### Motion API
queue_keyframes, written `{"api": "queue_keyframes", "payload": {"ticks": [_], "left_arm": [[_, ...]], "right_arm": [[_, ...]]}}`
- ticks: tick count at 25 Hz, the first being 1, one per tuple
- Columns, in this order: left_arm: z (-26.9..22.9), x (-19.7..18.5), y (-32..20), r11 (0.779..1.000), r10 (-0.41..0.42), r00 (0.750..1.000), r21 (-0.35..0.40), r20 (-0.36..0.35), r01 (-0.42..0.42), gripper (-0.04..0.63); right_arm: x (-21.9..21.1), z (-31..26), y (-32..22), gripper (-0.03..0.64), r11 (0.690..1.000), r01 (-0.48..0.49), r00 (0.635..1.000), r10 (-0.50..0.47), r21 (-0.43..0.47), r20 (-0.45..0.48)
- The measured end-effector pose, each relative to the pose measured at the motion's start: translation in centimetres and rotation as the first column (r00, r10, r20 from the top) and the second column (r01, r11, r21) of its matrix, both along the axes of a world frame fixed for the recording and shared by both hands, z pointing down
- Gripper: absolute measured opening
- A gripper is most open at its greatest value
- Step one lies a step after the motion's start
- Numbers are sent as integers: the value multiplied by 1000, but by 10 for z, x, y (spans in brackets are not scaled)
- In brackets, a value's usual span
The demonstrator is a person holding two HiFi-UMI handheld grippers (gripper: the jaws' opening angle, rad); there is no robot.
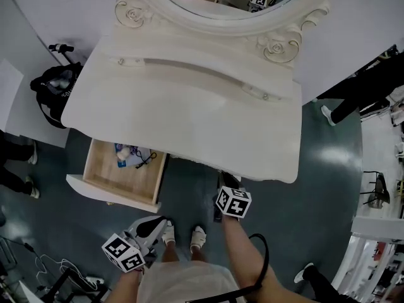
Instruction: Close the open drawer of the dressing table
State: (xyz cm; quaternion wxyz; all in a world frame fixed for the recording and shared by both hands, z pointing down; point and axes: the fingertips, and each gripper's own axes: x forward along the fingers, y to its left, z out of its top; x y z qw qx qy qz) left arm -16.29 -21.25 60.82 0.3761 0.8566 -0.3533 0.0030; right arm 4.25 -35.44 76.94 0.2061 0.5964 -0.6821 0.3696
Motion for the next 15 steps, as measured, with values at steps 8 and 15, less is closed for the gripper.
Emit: {"api": "queue_keyframes", "payload": {"ticks": [8, 15], "left_arm": [[-7, 1, 0, 1000, -4, 1000, 22, -4, 4, 9], [-20, 9, 3, 999, 8, 1000, 44, -10, -8, 9]], "right_arm": [[2, -17, 11, 34, 999, 31, 999, -31, 11, 20], [-18, -42, 39, 28, 992, 124, 986, -127, 38, 105]]}}
